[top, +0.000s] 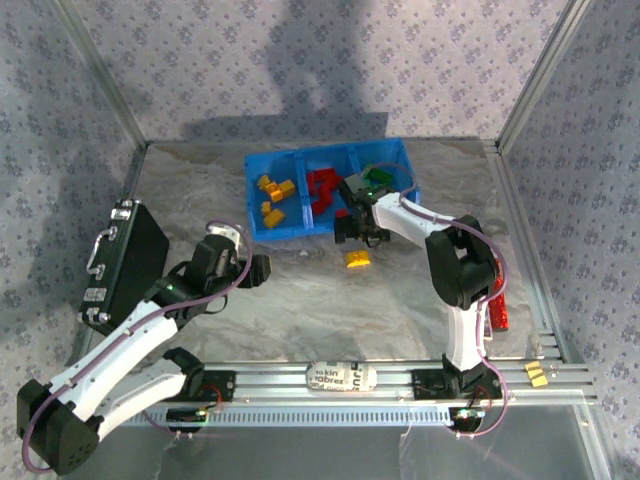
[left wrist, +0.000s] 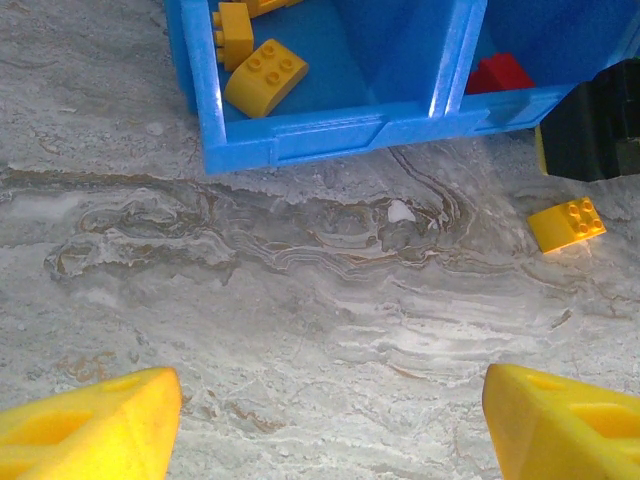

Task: Sort the legos into containers by color
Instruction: Pick up the lego from the center of the table.

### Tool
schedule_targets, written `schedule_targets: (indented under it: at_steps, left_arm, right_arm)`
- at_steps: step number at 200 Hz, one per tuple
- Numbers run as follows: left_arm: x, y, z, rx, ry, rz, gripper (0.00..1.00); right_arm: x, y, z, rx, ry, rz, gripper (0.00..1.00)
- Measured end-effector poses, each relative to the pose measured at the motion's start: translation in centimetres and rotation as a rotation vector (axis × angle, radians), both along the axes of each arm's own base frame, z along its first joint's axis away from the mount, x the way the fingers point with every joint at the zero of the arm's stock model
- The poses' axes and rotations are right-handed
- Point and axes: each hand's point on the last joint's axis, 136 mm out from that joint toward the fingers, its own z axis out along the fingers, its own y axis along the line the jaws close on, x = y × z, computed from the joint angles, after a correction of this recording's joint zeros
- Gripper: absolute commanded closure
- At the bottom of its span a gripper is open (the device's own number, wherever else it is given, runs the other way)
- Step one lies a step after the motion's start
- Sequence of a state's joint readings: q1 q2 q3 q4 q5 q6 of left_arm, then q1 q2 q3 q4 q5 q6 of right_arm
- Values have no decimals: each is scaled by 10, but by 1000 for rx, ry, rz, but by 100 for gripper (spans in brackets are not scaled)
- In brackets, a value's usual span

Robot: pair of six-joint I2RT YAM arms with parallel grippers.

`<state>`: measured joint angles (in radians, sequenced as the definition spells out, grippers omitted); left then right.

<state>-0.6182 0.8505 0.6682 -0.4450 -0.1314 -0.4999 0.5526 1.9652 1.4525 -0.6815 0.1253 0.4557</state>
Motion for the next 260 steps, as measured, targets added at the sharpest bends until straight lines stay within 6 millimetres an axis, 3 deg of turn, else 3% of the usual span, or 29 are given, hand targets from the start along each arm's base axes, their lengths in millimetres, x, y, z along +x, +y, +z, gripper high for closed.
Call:
schedule_targets:
  at_steps: [70,168,260]
  left_arm:
    - [-3,0,-3,-7,5,0,21]
    - [-7,2,-7,-15,12,10,21]
    - [-13,3,-4,-42,-13,-3,21]
  right_arm:
    - [-37,0,-15,-34,49,29,7]
    - [-35,4,-6,-16,13,24,10]
    - [-41,7,-30,-18,62,29,17]
